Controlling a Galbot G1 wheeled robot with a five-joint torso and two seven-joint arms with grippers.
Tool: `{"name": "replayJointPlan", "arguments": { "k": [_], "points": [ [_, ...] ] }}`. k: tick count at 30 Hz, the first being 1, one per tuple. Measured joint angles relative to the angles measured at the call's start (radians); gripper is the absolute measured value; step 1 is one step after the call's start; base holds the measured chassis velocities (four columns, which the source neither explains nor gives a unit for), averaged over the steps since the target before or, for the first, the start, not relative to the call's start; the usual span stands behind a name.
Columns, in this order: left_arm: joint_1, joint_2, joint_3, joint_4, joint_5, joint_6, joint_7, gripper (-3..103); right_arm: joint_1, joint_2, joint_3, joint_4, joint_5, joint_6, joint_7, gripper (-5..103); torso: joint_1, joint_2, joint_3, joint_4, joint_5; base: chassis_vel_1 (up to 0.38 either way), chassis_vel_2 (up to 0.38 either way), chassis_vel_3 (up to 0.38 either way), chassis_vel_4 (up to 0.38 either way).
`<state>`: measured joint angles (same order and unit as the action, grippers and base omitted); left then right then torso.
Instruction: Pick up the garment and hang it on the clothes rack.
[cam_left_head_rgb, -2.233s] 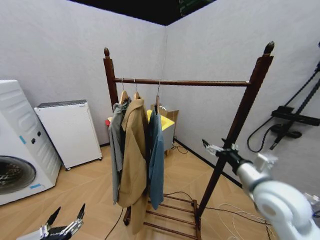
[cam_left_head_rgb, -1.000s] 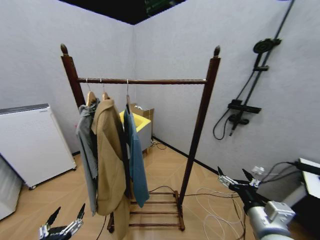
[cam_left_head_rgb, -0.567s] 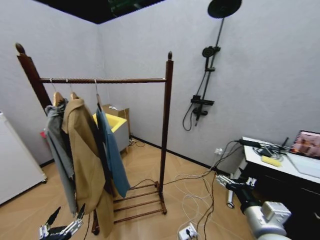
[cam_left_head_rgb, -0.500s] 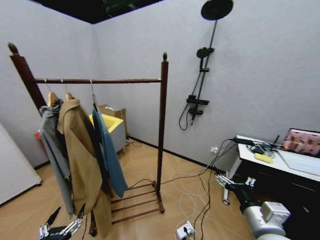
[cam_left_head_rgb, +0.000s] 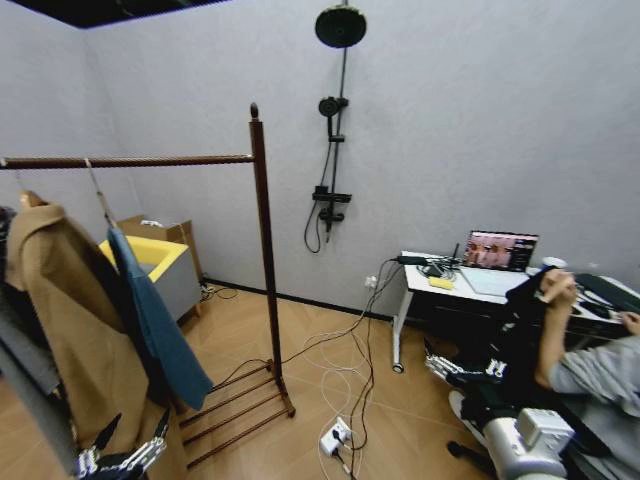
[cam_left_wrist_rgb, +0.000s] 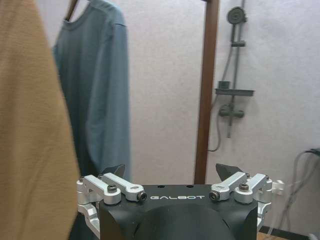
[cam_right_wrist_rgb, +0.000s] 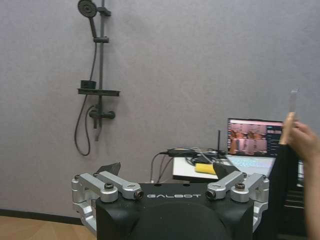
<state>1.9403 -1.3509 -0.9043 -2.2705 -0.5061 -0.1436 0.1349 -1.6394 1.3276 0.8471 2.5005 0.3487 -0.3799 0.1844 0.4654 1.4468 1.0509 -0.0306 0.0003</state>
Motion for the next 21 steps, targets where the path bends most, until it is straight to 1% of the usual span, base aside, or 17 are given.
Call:
{"name": "replayJointPlan", "arguments": {
  "k": [3,5,7,10,13,21],
  "points": [
    [0.000,0.000,0.000,0.000,0.000,0.000,0.000,100,0.000,0.000,0.001,0.000,0.000,0.001,0.000,100,0.000,0.000,0.000,0.0000,-0.0006,-0.034,-0.209,-0.205,-0.037],
    [0.000,0.000,0.000,0.000,0.000,0.000,0.000,100,0.000,0.000,0.001,0.000,0.001,0.001,0.000,100,0.000,0.000,0.000,0.0001,0.0001,-0.030,-0.217,-0.211,-0.025],
    [0.000,0.000,0.000,0.000,0.000,0.000,0.000,100,0.000,0.000,0.002,0.000,0.001,0.001,0.000,100,0.000,0.000,0.000,0.0000,-0.0005,-0.030,-0.205,-0.208,-0.033],
    [0.000,0.000,0.000,0.000,0.000,0.000,0.000,100,0.000,-0.001,0.002,0.000,0.001,0.001,-0.001,100,0.000,0.000,0.000,0.0000,0.0000,-0.031,-0.230,-0.207,-0.036],
    [0.000,0.000,0.000,0.000,0.000,0.000,0.000,100,0.003,-0.001,-0.004,0.000,-0.002,0.001,-0.001,100,0.000,0.000,0.000,-0.0002,-0.0004,-0.003,-0.203,-0.233,0.013],
    [0.000,0.000,0.000,0.000,0.000,0.000,0.000,100,0.002,0.008,-0.025,0.000,-0.026,0.001,-0.001,100,0.000,0.000,0.000,0.0001,-0.0003,0.093,-0.151,-0.144,0.100]
  ]
}}
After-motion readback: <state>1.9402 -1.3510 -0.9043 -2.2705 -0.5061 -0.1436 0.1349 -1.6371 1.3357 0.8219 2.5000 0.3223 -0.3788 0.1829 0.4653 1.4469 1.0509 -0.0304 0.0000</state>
